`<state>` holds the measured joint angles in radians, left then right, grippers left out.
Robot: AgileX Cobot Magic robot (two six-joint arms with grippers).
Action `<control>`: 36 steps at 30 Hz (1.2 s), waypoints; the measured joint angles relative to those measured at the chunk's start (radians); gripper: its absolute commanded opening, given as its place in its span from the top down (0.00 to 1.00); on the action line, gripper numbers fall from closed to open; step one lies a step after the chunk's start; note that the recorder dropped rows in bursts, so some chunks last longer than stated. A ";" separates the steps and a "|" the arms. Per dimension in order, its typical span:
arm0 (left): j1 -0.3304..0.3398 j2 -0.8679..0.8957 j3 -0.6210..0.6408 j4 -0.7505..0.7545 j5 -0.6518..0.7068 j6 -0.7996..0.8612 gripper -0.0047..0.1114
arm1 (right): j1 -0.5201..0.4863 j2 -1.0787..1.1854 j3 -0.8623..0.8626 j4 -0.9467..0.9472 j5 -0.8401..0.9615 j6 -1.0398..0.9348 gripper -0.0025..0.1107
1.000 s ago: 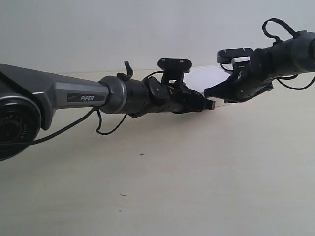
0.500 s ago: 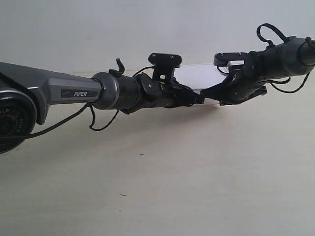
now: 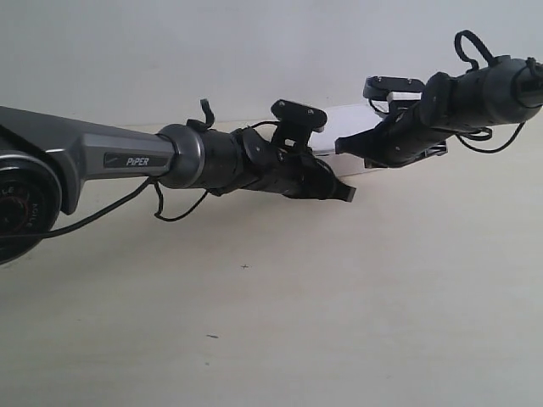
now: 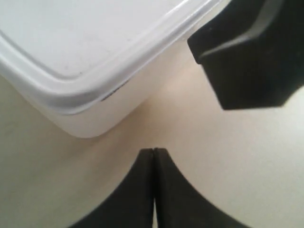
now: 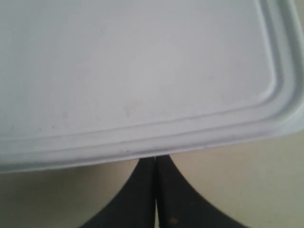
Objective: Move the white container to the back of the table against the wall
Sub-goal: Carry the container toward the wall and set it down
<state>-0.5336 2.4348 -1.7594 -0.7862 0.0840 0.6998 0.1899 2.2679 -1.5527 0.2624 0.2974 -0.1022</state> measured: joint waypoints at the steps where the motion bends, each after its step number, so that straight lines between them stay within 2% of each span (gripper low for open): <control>1: 0.000 0.000 0.000 0.000 -0.021 0.000 0.96 | 0.000 0.002 -0.012 0.000 0.000 0.000 0.98; 6: 0.001 0.000 0.000 -0.003 -0.096 0.000 0.96 | 0.000 0.023 -0.051 0.000 0.023 0.000 0.98; 16: 0.002 -0.002 0.000 -0.003 -0.149 0.000 0.96 | 0.000 0.045 -0.065 0.002 0.011 -0.002 0.98; 36: 0.002 -0.002 0.000 0.087 -0.102 0.004 0.96 | 0.022 0.120 -0.226 0.030 0.039 -0.004 0.98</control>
<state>-0.5313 2.4329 -1.7594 -0.6991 -0.0181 0.7036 0.2123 2.3875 -1.7783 0.2922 0.3363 -0.1059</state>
